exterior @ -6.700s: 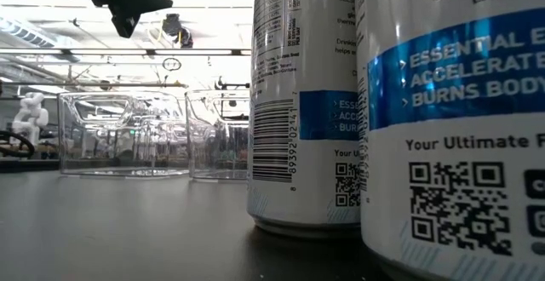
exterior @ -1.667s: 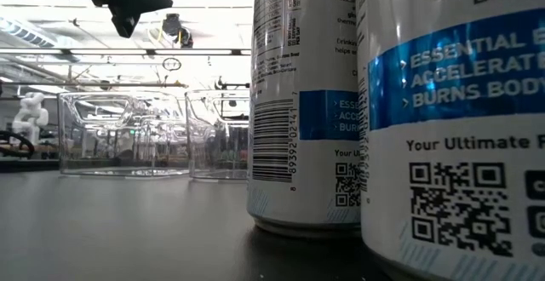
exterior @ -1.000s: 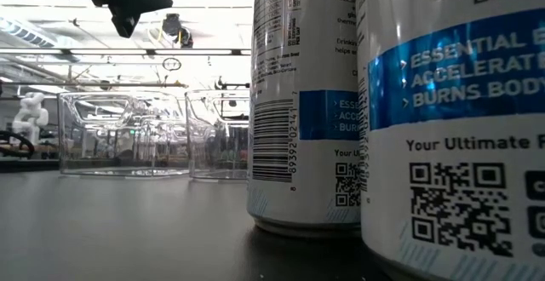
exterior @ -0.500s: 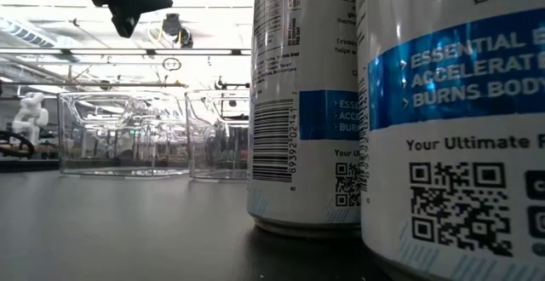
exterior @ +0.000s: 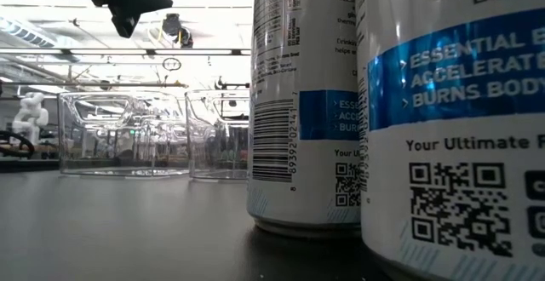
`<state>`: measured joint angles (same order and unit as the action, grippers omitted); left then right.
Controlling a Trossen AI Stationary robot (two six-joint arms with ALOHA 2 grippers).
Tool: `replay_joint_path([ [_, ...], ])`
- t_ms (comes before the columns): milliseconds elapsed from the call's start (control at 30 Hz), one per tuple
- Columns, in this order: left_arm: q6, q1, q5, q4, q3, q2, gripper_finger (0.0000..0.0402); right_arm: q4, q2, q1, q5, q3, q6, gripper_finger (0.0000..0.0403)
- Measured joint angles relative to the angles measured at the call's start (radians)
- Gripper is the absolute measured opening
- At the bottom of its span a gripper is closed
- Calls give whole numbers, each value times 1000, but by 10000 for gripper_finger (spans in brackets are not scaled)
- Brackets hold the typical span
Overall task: Sort soda cans
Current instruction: Put the yellow-white soda can into the right transparent bin
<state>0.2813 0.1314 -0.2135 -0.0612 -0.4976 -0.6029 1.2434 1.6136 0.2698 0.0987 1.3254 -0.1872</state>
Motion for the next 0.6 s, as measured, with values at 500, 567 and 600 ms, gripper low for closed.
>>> replay_joint_path([
  [500,0,0,0,0,0,0,109,-75,1,56,-50,-78,59,303],
  [567,0,0,0,0,0,0,109,-79,1,56,-50,-80,60,315],
  [600,0,0,0,0,0,0,109,-81,1,56,-48,-80,60,320],
])
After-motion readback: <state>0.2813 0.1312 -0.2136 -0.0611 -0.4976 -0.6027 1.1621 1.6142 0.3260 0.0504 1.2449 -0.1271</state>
